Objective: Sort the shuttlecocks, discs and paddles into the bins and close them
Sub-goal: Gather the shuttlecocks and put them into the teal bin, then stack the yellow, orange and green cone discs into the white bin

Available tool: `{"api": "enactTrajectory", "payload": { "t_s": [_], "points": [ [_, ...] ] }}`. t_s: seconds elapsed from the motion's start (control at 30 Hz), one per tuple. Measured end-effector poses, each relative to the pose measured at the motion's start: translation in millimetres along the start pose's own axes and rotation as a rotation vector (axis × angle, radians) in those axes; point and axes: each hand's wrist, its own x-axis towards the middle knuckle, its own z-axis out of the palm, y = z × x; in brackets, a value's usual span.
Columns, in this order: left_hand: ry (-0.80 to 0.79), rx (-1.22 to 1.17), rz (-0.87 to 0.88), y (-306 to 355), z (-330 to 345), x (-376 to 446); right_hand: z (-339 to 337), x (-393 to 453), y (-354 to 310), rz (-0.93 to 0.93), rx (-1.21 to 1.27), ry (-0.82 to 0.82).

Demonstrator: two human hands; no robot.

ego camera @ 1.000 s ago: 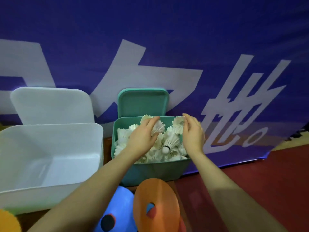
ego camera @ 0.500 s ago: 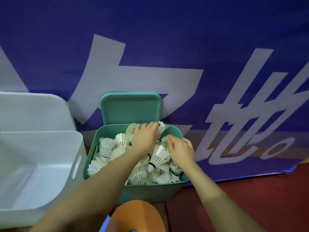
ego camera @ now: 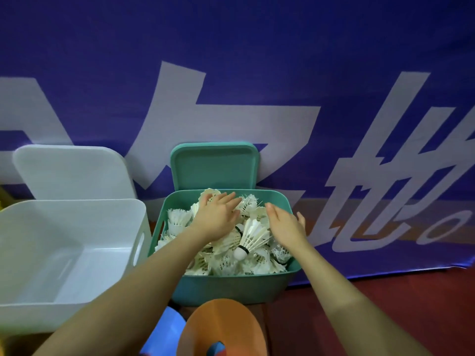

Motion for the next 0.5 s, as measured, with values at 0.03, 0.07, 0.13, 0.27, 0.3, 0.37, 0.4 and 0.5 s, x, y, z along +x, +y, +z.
{"api": "enactTrajectory", "payload": {
  "t_s": [0.03, 0.07, 0.13, 0.27, 0.3, 0.37, 0.4, 0.5],
  "points": [
    [0.009, -0.006, 0.0, -1, -4, -6, -2, -5, -3, 0.0, 0.032, 0.035],
    [0.019, -0.014, 0.001, -1, -8, -13, -4, -12, -7, -0.009, 0.054, 0.068],
    [0.04, -0.019, 0.019, -2, -18, -28, -7, -27, -16, -0.044, 0.057, 0.13],
    [0.119, -0.015, 0.081, -3, -42, -65, -12, -58, -33, -0.093, -0.027, 0.219],
    [0.133, -0.021, 0.093, -4, -49, -75, -12, -67, -37, -0.102, -0.044, 0.232],
    [0.161, -0.036, 0.115, -9, -60, -100, -9, -89, -48, -0.127, -0.058, 0.268],
    [0.172, -0.052, 0.124, -12, -64, -113, -6, -101, -54, -0.142, -0.057, 0.288],
    [0.177, -0.103, 0.141, -22, -70, -155, 7, -140, -70, -0.195, -0.015, 0.338]
  ]
}}
